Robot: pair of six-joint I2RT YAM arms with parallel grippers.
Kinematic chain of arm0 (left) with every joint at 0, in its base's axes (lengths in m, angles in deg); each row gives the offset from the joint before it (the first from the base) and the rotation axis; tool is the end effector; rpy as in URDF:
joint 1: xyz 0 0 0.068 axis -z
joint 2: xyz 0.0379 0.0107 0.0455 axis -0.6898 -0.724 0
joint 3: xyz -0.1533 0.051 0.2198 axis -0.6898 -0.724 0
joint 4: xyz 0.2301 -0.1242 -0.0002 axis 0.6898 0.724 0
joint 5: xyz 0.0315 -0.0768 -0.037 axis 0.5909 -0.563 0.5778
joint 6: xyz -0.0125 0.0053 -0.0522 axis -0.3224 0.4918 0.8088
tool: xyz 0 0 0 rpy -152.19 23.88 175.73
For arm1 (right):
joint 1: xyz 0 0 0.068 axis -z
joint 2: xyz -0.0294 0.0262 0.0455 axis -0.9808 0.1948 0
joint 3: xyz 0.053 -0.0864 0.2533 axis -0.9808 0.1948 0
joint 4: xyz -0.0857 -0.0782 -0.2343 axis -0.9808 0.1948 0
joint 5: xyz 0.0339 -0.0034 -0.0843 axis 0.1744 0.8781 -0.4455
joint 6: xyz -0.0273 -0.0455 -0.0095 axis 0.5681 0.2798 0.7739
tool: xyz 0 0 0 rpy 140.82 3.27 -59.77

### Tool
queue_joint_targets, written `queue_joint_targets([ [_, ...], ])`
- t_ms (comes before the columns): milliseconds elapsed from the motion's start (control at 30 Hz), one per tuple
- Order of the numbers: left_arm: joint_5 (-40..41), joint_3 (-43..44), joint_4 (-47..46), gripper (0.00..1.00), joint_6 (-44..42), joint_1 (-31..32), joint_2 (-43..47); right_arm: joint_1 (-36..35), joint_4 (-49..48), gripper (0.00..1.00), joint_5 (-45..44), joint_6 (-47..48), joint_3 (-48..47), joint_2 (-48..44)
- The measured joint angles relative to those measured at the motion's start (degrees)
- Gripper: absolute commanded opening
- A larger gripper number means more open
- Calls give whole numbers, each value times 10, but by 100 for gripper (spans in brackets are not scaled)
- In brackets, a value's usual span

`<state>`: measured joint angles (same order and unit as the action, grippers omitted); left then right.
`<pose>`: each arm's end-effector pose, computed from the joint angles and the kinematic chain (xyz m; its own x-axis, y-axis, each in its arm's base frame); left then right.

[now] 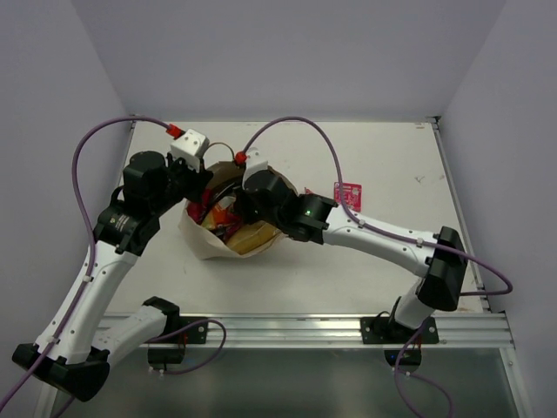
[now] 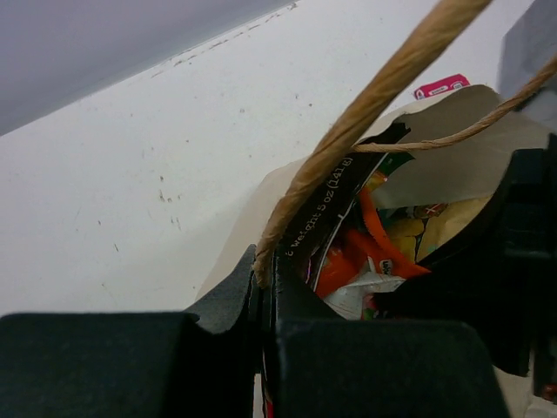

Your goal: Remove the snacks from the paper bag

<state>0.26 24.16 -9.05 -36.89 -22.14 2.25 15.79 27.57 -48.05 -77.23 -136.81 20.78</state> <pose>0.1793 -0.0755 0.4033 -0.2976 0.1373 -0.9448 0.4824 0.8756 -0.0246 0.1855 0.3399 0.3450 -0.5224 -0.0619 -0.8504 -0.5458 0.7906 0.2777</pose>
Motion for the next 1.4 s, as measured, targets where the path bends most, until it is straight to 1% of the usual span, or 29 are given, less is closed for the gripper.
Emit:
queue_joint_targets([
  [100,3,0,0,0,0,0,0,0,8,0,25,22,0,-31],
  [233,14,0,0,0,0,0,0,0,23,0,54,51,-3,-107],
  [400,24,0,0,0,7,0,-2,2,45,0,57,81,-34,-210],
  [500,31,0,0,0,12,0,-3,20,48,0,52,90,-38,-272],
  [567,34,0,0,0,14,0,-3,51,52,0,45,94,-37,-313],
  [633,36,0,0,0,15,0,-4,103,55,0,37,95,-31,-348],
  [733,37,0,0,0,15,0,-5,201,56,0,33,95,-6,-384],
  [800,37,0,0,0,15,0,-6,269,47,0,42,94,22,-393],
  [900,37,0,-1,0,15,0,-6,351,32,0,74,94,70,-374],
  [967,37,0,-1,0,15,0,-6,398,12,0,103,90,102,-336],
  [1067,37,0,0,0,15,0,-6,451,-54,0,153,85,163,-257],
  [1167,37,0,0,0,15,0,-6,486,-106,0,195,85,200,-169],
  [1300,36,0,0,0,15,0,-6,517,-171,0,249,89,201,-66],
  [1367,36,0,0,0,15,0,-6,531,-207,0,276,90,201,-28],
  [1400,36,0,0,0,15,0,-6,536,-219,2,283,91,201,-16],
])
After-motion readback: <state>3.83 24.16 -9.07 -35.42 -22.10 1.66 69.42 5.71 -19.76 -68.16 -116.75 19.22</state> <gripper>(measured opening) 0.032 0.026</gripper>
